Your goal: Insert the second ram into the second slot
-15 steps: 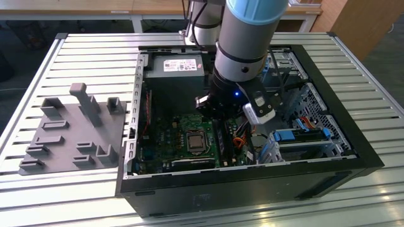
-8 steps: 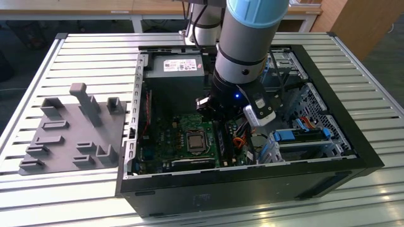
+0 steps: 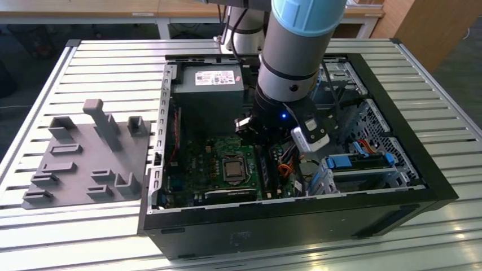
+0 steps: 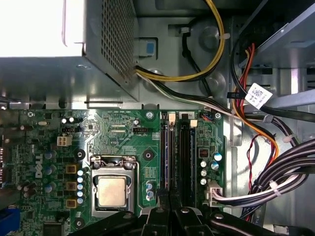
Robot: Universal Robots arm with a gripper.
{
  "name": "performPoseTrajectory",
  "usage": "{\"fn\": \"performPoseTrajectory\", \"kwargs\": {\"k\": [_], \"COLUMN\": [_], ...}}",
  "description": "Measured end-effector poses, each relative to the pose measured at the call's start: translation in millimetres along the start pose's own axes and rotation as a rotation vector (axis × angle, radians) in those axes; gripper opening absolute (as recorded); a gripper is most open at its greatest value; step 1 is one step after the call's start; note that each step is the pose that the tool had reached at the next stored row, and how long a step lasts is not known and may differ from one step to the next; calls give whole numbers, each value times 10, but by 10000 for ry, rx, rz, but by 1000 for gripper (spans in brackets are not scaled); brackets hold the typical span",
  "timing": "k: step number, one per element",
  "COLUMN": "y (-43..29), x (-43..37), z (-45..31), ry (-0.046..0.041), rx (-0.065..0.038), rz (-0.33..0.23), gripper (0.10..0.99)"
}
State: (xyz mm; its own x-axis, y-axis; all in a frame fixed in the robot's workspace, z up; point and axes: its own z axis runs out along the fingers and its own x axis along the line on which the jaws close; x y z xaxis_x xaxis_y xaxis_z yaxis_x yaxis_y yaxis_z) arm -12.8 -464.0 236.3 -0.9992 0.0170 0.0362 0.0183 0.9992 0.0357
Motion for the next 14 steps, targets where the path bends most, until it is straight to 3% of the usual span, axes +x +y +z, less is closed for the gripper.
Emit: {"fn": "performPoseTrajectory", "kwargs": {"k": [14], "y": [-30], "x": [-35], "z": [45], "ry": [2], "rx": [-2], "rz": [-5], "gripper": [118]}}
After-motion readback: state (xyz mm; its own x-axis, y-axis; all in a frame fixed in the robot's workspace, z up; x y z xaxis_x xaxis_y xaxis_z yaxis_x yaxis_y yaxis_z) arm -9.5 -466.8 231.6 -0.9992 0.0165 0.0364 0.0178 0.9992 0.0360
